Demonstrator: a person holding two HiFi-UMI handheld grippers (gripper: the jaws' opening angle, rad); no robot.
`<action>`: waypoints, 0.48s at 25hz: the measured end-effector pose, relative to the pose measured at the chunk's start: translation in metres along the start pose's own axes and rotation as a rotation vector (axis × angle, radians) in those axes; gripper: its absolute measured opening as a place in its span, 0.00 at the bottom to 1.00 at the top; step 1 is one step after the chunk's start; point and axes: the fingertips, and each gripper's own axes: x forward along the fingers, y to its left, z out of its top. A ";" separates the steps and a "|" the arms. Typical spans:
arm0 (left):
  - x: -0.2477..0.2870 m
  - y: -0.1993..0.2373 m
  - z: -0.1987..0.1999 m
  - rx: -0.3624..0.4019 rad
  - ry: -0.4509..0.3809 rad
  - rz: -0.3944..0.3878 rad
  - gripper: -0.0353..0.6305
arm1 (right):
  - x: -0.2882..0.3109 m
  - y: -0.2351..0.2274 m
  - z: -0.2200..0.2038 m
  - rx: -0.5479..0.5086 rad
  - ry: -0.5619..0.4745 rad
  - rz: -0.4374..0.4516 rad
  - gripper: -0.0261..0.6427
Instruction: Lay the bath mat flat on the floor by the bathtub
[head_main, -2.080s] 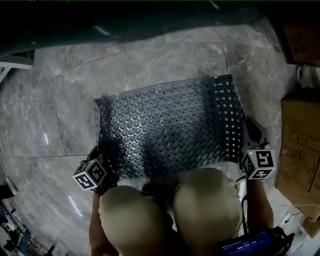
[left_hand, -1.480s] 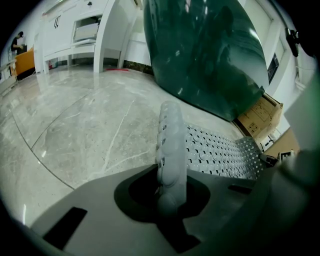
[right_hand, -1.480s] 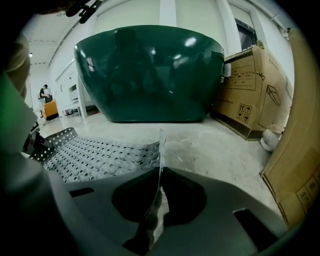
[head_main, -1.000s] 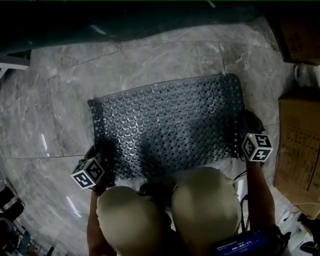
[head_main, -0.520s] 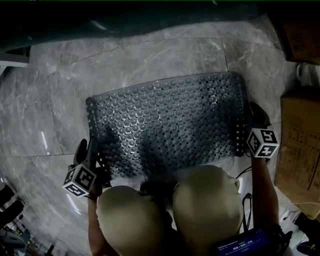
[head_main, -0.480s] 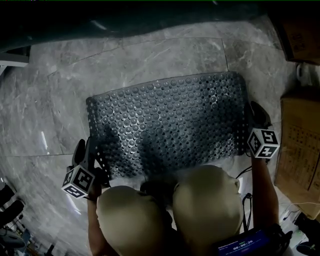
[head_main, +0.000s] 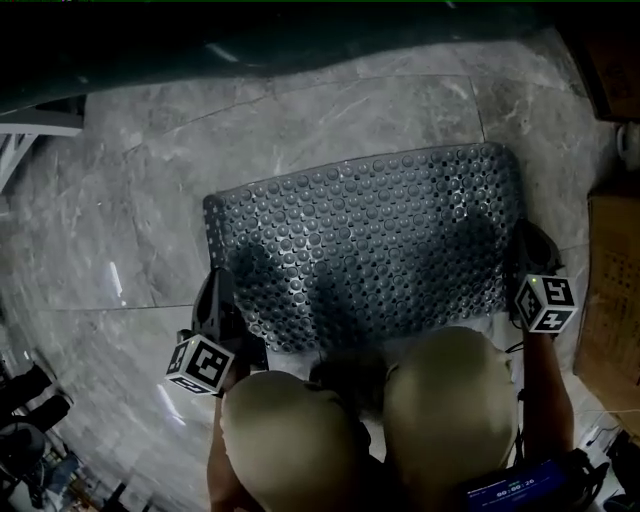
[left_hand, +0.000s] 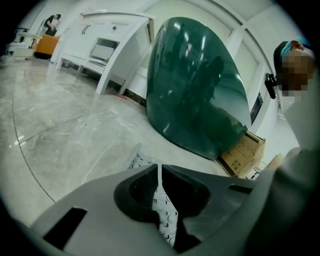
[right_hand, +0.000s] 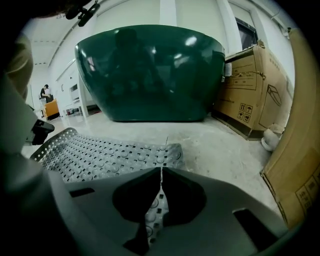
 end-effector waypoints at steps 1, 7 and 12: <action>0.003 0.000 -0.004 -0.002 0.009 -0.007 0.12 | 0.000 0.002 -0.004 0.002 0.008 0.009 0.08; 0.018 0.040 -0.025 -0.060 0.051 0.066 0.12 | 0.000 0.001 -0.019 0.031 0.040 0.027 0.08; 0.024 0.069 -0.039 -0.138 0.065 0.121 0.12 | 0.003 -0.009 -0.027 0.085 0.060 0.017 0.08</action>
